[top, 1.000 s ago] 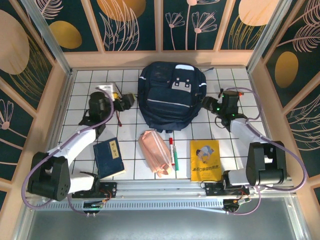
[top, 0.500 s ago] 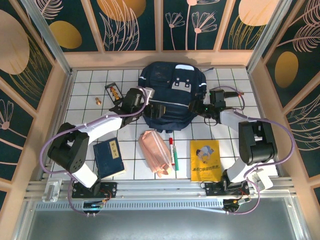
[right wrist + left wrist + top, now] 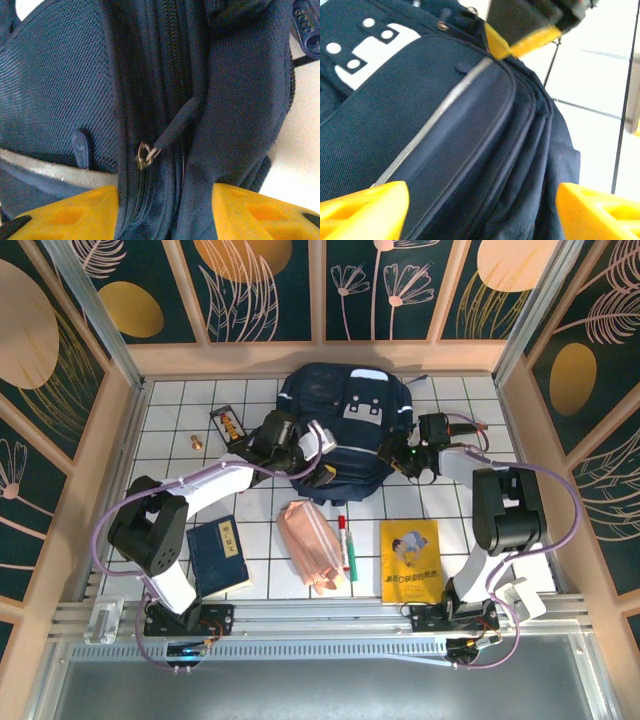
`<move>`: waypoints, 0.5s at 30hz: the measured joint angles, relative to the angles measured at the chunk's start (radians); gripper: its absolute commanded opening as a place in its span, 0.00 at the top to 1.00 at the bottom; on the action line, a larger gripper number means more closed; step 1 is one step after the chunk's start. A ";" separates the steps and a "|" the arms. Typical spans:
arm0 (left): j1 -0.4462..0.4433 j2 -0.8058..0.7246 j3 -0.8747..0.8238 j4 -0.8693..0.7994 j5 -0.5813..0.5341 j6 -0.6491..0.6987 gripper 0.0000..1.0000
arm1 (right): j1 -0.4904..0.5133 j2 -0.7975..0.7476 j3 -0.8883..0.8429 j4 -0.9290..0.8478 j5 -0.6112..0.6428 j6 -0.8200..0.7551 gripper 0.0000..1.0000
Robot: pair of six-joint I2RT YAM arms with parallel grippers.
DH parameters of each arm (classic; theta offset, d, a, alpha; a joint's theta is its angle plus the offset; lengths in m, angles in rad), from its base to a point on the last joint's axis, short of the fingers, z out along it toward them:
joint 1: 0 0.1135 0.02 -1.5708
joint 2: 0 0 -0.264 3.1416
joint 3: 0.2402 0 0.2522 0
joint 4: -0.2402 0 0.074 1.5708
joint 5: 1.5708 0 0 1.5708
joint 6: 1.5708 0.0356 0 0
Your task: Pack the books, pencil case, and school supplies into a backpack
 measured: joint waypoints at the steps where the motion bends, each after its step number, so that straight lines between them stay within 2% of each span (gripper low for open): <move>1: -0.002 0.000 0.000 -0.012 -0.001 0.042 0.33 | 0.000 -0.014 0.000 -0.014 -0.003 -0.004 0.54; 3: -0.002 0.000 0.002 -0.044 -0.009 0.126 0.39 | 0.005 -0.047 -0.005 -0.027 -0.008 -0.020 0.55; 8: -0.001 0.002 0.017 -0.156 -0.034 0.264 0.45 | 0.049 -0.132 -0.022 -0.064 -0.006 -0.109 0.56; 12: -0.007 -0.071 -0.105 -0.136 -0.025 0.362 0.48 | 0.066 -0.171 -0.027 -0.089 -0.006 -0.164 0.55; 15: -0.013 -0.148 -0.206 -0.124 -0.037 0.427 0.53 | 0.066 -0.182 -0.027 -0.094 -0.002 -0.200 0.56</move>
